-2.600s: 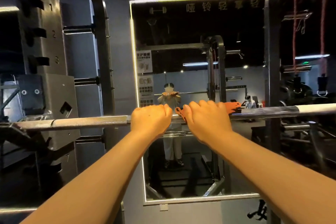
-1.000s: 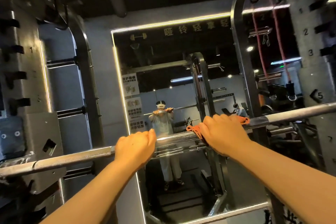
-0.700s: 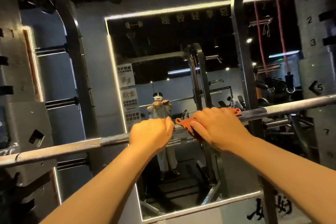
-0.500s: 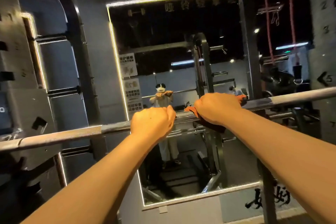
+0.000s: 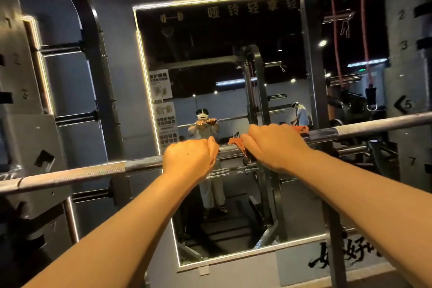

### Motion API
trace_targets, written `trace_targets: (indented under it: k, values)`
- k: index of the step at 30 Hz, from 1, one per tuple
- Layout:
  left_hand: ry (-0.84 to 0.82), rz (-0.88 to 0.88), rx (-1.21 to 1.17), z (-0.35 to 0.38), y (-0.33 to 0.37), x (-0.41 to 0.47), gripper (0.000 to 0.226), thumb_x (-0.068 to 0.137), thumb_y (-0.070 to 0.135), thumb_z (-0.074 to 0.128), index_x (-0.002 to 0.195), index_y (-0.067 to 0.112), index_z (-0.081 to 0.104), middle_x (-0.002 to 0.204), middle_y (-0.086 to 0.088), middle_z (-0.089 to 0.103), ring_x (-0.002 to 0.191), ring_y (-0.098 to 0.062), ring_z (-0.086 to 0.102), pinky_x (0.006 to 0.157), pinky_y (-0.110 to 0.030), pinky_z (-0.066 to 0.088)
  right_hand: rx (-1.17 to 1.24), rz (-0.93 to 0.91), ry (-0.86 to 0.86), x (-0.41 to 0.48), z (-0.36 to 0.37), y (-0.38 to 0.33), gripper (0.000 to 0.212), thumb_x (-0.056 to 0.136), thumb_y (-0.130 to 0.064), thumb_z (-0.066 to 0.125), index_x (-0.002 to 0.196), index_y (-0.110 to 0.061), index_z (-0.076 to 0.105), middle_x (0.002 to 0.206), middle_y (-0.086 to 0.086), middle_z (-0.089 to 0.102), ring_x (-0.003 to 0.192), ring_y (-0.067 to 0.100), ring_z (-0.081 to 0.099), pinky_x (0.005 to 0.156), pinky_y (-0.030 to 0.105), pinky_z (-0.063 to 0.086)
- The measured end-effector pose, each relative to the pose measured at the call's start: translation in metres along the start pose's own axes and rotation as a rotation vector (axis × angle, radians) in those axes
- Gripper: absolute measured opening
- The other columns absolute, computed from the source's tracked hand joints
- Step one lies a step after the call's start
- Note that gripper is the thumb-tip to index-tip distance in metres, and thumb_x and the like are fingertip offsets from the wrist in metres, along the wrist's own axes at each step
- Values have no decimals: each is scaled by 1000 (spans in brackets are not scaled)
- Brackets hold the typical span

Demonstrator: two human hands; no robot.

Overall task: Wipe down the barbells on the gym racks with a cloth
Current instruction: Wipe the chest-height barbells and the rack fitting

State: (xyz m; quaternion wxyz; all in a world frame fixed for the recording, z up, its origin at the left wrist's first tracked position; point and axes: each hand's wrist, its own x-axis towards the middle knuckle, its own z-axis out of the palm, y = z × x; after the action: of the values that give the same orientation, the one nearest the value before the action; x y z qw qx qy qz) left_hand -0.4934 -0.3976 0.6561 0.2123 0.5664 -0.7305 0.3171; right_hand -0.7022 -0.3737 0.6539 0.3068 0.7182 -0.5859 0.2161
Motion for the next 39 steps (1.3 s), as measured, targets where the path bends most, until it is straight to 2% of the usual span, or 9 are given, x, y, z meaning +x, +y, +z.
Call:
trace_targets:
  k: [2, 6, 11, 18, 22, 26, 30, 33, 39]
  values:
    - [-3, 14, 19, 1, -1, -1, 50, 109, 42, 14, 94, 18, 55, 68, 3, 55, 58, -14, 51, 64, -35, 43, 24, -23, -143, 7, -10, 1, 31, 110, -42, 25, 104, -21, 47, 85, -4, 53, 83, 21, 57, 83, 47, 54]
    - [0, 45, 42, -1, -1, -3, 43, 110, 38, 18, 100, 16, 54, 70, 3, 55, 61, -16, 55, 72, -36, 50, -77, 13, 170, -9, 18, -8, 36, 108, -45, 28, 114, -22, 56, 94, -4, 59, 84, 20, 57, 79, 39, 48]
    - [-11, 76, 51, -2, -1, -4, 31, 109, 37, 26, 111, 16, 50, 74, 3, 52, 68, -19, 57, 68, -36, 45, -22, -89, 361, -45, 50, 18, 51, 102, -51, 36, 142, -22, 50, 125, 0, 56, 116, 23, 51, 108, 45, 37]
    - [-14, 96, 12, -1, -3, -3, 32, 109, 37, 25, 102, 17, 48, 76, 3, 56, 71, -19, 61, 71, -37, 56, -95, 111, 245, -29, 24, 38, 28, 105, -47, 35, 96, -28, 55, 83, -7, 55, 77, 20, 52, 78, 43, 47]
    - [-65, 76, -15, -7, 0, -3, 26, 107, 30, 32, 109, 15, 53, 84, 4, 52, 87, -25, 64, 72, -38, 47, 9, 155, 413, -44, 43, 25, 24, 105, -39, 42, 106, -22, 59, 95, -3, 57, 92, 24, 52, 98, 52, 40]
    - [-131, 55, -106, -17, 6, 6, 25, 107, 31, 38, 111, 15, 57, 101, -1, 64, 95, -22, 64, 88, -38, 53, -26, 136, 172, -28, 28, 38, 32, 106, -50, 28, 105, -27, 51, 93, -6, 52, 88, 21, 51, 87, 43, 40]
    - [-141, 3, -207, -10, 23, 13, 38, 107, 34, 24, 89, 21, 54, 83, 2, 59, 78, -18, 57, 83, -40, 51, 36, 89, -144, -3, -3, 49, 25, 106, -36, 31, 102, -20, 49, 89, -1, 54, 82, 24, 55, 82, 48, 47]
    - [-41, -39, -98, -2, 30, 9, 44, 107, 37, 20, 84, 22, 55, 74, 5, 58, 67, -15, 54, 81, -40, 51, -72, 97, 125, -16, 16, 39, 22, 105, -39, 36, 97, -24, 49, 84, -5, 53, 79, 22, 56, 79, 43, 46]
    - [-30, -64, -104, -2, 31, 11, 45, 105, 39, 23, 81, 24, 57, 70, 6, 58, 63, -12, 53, 70, -33, 47, 183, 155, 451, -67, 74, 22, 52, 103, -46, 34, 148, -20, 36, 147, 1, 38, 145, 26, 29, 125, 52, 0]
